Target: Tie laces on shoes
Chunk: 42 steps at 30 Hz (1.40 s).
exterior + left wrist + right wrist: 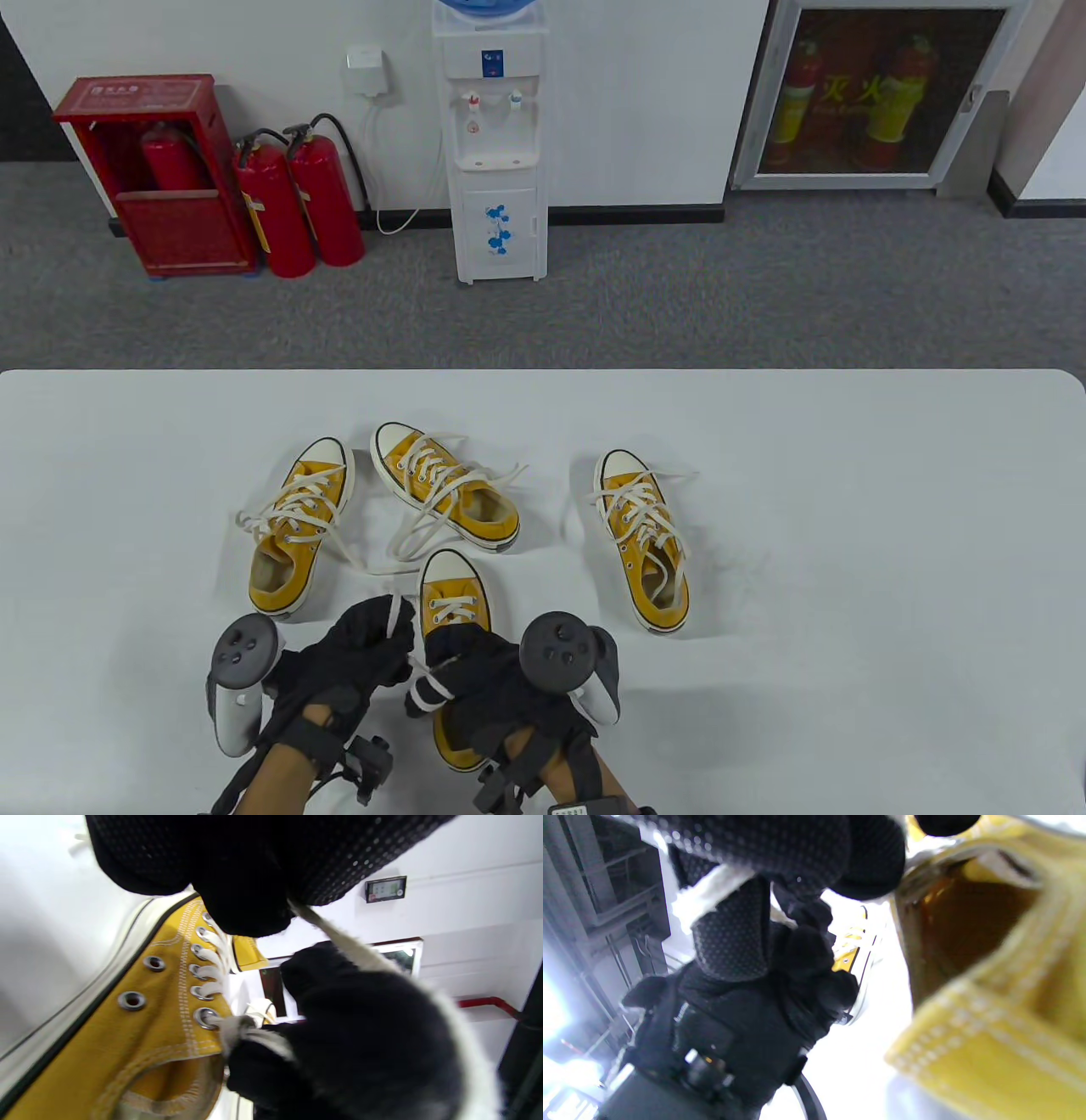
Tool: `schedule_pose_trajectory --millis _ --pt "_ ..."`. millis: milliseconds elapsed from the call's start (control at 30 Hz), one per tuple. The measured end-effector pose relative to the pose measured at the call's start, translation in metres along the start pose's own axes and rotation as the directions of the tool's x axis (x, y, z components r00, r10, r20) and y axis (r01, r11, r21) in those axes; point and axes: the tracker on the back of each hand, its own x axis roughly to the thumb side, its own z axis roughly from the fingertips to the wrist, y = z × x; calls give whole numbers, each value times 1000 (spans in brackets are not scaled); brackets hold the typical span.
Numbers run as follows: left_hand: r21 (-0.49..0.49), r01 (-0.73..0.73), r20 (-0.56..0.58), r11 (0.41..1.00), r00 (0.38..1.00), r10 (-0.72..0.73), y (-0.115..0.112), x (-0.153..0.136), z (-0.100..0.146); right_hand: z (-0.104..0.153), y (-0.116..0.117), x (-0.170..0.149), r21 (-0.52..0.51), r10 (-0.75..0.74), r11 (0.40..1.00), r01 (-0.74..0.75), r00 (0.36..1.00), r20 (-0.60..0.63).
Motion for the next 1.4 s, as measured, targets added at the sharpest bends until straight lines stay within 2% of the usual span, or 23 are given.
schedule_pose_trajectory --millis 233,367,467,567,733,833,1033,1300,1400 --pt "24 68 -80 997 995 -66 -5 -10 -2 1 -4 -10 -30 -126 992 126 992 -21" --pt "51 251 -102 967 964 -245 -9 -10 -2 2 -9 -13 -55 -186 981 185 982 -24" --pt "26 352 -94 935 933 -349 -12 -10 -4 3 -11 -16 -71 -209 976 206 978 -27" --pt "3 346 -86 938 935 -345 -17 -9 -4 4 -14 -18 -79 -222 972 219 975 -28" --pt "-28 442 -55 897 895 -443 -25 -5 -3 4 -15 -19 -85 -230 970 227 973 -30" --pt "-41 469 -41 882 882 -470 -28 -4 -2 5 -16 -17 -102 -205 974 201 978 -27" --pt "-49 452 -36 891 891 -453 -30 -5 -2 6 -19 -16 -146 -131 981 125 991 -34" --pt "-36 417 -37 908 908 -418 -27 -5 0 12 -23 -9 -290 45 955 -59 997 -55" --pt "-30 404 -40 914 914 -405 -26 -6 0 13 -22 -7 -307 85 947 -98 995 -56"
